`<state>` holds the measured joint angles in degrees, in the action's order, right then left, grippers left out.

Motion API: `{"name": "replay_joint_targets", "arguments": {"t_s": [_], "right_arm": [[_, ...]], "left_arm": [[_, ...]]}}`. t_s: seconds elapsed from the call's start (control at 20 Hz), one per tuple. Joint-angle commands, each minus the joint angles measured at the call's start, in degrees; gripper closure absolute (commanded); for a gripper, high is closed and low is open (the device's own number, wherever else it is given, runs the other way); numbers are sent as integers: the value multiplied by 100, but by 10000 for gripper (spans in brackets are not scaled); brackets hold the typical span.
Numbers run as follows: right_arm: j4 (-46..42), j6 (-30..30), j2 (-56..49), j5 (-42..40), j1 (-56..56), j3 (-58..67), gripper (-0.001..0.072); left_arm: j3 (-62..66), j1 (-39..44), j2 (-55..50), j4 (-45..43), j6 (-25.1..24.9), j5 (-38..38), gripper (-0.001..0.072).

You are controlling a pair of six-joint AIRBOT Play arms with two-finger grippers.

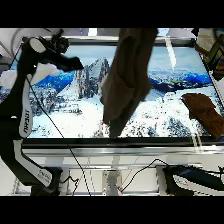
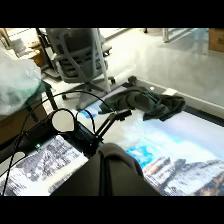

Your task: Fold the shirts.

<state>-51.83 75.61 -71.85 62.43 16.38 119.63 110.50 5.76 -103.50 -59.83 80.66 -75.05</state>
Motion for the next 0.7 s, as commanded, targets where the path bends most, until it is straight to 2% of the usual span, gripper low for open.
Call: {"name": "replay_joint_targets", "arguments": {"t_s": [0.0, 0.15, 0.25, 0.3, 0.5, 0.65], "right_arm": [[-284, 7, 79, 282, -295, -96, 688], [-1016, 179, 61, 339, -442, -527, 688], [-2015, 684, 4, 334, -437, -634, 688], [-2173, 820, -39, 332, -439, -634, 688], [-1821, 820, -358, 332, -378, -636, 688], [-1126, 817, -857, 411, -378, -634, 688]], "left_arm": [[-490, 330, -184, 623, 22, -179, 117], [-538, 538, -238, 1757, -352, 365, 117], [-533, 590, -238, 2756, -686, 520, 117], [-533, 603, -238, 3156, -876, 514, 117], [-533, 769, -236, 4481, -1545, 496, 118], [-533, 780, -234, 4861, -1670, 498, 118]]}}
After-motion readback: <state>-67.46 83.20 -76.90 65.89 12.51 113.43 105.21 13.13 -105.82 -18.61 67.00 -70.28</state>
